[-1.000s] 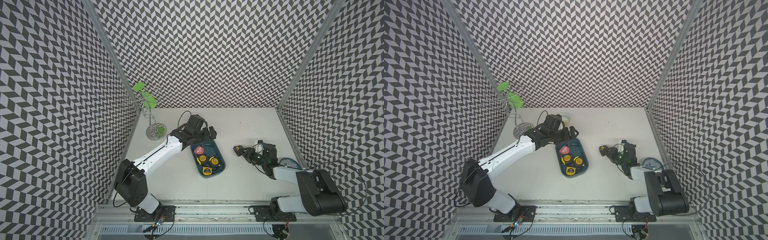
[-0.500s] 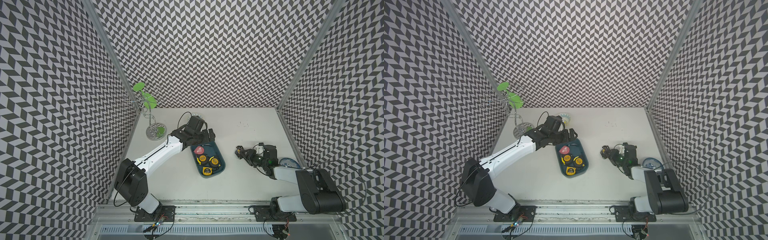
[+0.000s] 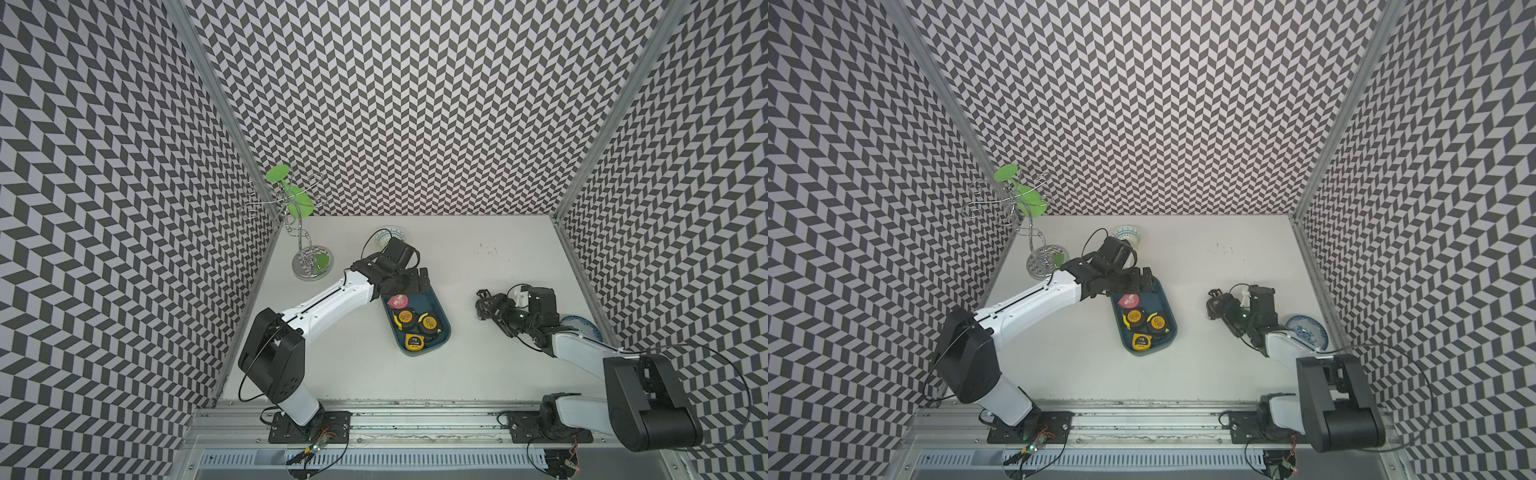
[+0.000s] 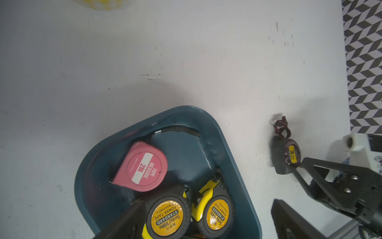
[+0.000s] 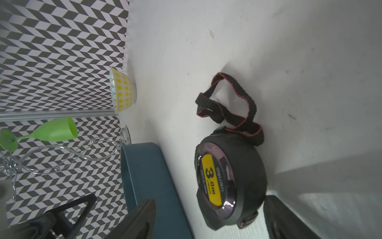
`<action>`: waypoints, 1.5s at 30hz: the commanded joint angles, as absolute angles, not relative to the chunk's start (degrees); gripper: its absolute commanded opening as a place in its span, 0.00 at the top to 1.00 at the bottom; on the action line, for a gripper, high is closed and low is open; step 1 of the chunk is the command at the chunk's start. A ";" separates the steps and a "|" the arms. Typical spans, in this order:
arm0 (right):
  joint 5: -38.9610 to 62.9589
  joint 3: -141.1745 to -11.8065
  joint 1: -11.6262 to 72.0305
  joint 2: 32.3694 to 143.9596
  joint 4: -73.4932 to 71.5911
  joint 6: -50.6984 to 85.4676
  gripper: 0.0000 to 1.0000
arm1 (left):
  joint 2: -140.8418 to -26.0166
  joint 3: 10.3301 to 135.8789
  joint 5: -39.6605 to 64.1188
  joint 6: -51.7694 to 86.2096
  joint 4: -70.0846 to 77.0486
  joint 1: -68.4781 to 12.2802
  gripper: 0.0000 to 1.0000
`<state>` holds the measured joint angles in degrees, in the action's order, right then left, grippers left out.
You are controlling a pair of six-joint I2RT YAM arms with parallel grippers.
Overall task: Take the tape measure out of the storage box
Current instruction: Place the tape measure at the center of the board, then pick up the tape measure from the storage box.
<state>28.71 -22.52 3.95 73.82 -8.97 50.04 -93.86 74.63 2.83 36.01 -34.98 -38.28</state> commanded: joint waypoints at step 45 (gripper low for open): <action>30.18 -28.56 3.69 60.55 2.12 49.92 0.00 | -119.36 89.12 -11.67 17.67 -51.16 -39.29 0.01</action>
<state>29.78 -27.07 3.95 61.19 3.49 49.54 -117.82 88.01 -11.86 18.48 -50.85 -39.92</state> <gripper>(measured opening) 0.995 0.989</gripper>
